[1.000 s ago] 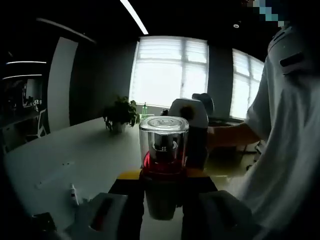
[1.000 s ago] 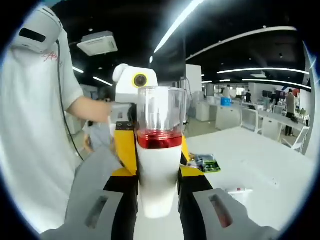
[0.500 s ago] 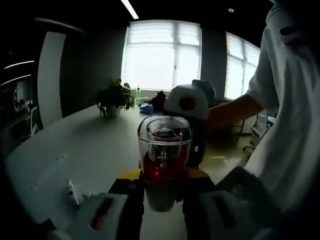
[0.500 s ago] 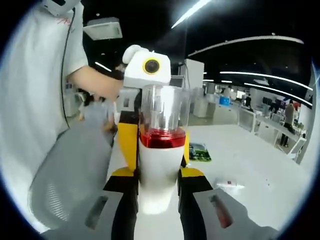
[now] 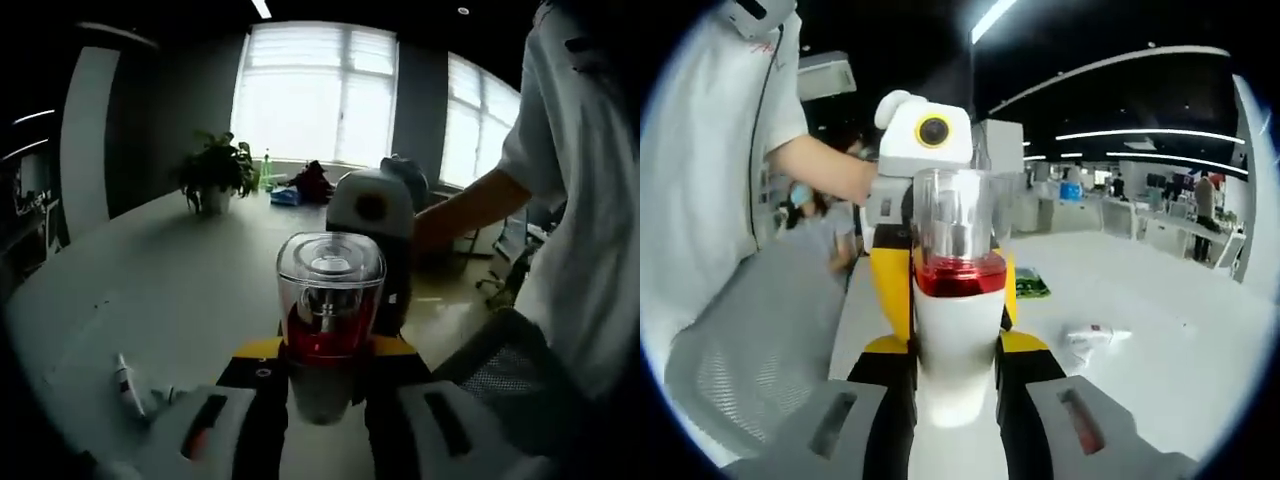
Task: Arrange the skincare products in the storage area until every visible bottle or jar stands upright without overlapping.
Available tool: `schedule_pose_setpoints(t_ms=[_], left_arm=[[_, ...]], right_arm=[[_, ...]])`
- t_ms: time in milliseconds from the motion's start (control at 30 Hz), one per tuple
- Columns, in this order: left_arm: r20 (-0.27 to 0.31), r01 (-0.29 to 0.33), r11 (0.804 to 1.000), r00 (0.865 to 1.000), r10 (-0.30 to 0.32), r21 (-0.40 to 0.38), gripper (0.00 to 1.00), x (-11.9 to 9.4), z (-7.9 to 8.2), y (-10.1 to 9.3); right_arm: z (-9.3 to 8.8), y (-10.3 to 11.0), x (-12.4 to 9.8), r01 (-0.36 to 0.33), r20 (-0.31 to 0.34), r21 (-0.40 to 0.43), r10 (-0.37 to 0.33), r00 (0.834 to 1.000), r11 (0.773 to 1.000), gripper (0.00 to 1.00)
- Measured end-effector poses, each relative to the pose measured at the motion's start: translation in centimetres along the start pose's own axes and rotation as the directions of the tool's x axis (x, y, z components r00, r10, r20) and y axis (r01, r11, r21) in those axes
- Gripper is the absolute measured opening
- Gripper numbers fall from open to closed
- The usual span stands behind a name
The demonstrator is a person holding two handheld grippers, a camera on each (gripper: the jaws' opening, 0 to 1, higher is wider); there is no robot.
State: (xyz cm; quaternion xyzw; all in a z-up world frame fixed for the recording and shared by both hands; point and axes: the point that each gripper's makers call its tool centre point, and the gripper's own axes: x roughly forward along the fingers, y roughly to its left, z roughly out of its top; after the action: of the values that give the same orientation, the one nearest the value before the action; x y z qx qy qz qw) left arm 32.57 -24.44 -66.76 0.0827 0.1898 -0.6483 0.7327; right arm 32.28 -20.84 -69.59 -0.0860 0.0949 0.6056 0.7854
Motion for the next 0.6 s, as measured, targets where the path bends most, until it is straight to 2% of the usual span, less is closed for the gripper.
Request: schedule_pose_setpoints(t_ms=[233,600], left_arm=[[-0.021,0.026,1.0,0.999,-0.027,-0.008,0.24,1.5,-1.3,1.2],[-0.062,0.053,0.999,0.997,-0.054,-0.007,0.24,2.6,-3.0,1.2]], right_arm=[[-1.8,-1.4,0.1,0.046,-0.032,0.0,-0.046,0.998,0.999,0.29],[-3.8,-1.6,0.8,0.069,-0.057,0.026,-0.067,0.996,0.997,0.29]])
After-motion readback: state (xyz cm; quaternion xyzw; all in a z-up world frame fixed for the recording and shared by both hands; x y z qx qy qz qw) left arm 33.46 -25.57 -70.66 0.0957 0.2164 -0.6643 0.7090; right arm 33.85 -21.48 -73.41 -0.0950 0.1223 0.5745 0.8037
